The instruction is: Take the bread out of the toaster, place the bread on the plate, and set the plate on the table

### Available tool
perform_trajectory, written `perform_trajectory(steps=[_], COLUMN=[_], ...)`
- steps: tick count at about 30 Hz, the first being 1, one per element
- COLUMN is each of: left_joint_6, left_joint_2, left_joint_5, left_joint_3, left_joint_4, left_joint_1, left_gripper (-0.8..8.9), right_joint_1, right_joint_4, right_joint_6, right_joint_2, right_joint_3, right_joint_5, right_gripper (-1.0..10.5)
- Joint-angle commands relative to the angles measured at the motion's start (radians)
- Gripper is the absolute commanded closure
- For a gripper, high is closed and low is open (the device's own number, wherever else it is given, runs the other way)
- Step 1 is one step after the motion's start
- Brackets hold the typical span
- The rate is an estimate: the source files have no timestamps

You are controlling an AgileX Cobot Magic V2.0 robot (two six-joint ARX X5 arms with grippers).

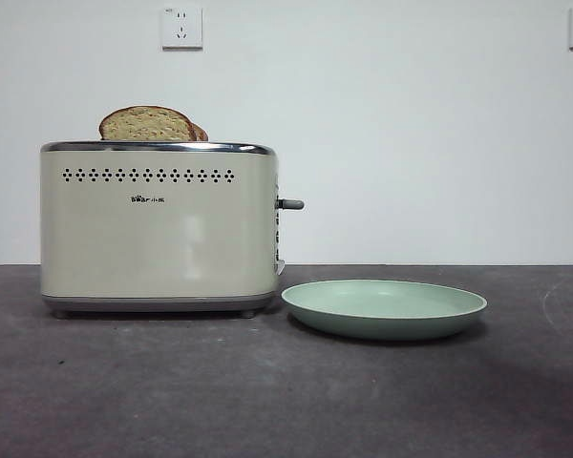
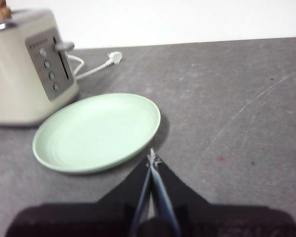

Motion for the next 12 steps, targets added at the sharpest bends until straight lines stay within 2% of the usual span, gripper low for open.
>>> perform_trajectory(steps=[1,4,9,12], left_joint_6=[-0.1,-0.138,-0.185,-0.188], left_joint_2=[-0.003,-0.002,0.024,0.071], left_joint_5=[0.057,0.126,0.184,0.246], left_joint_3=[0.014,0.07,0.209,0.307], left_joint_4=[0.005,-0.018,-0.079,-0.126], left_joint_1=[0.003,0.003,0.003,0.003], left_gripper=[8.2,8.2,8.2,8.2], right_joint_1=[0.0,0.001,0.002,0.003], right_joint_4=[0.04,0.045,0.043,0.019], right_joint_6=[0.188,0.254,0.287,0.288], right_joint_2=[-0.003,0.0,0.065,0.148], right_joint_3=[-0.006,0.029,0.129,0.219], right_joint_5=[-0.001,-0.002,-0.005,-0.059], right_gripper=[9.6,9.6,9.6,9.6])
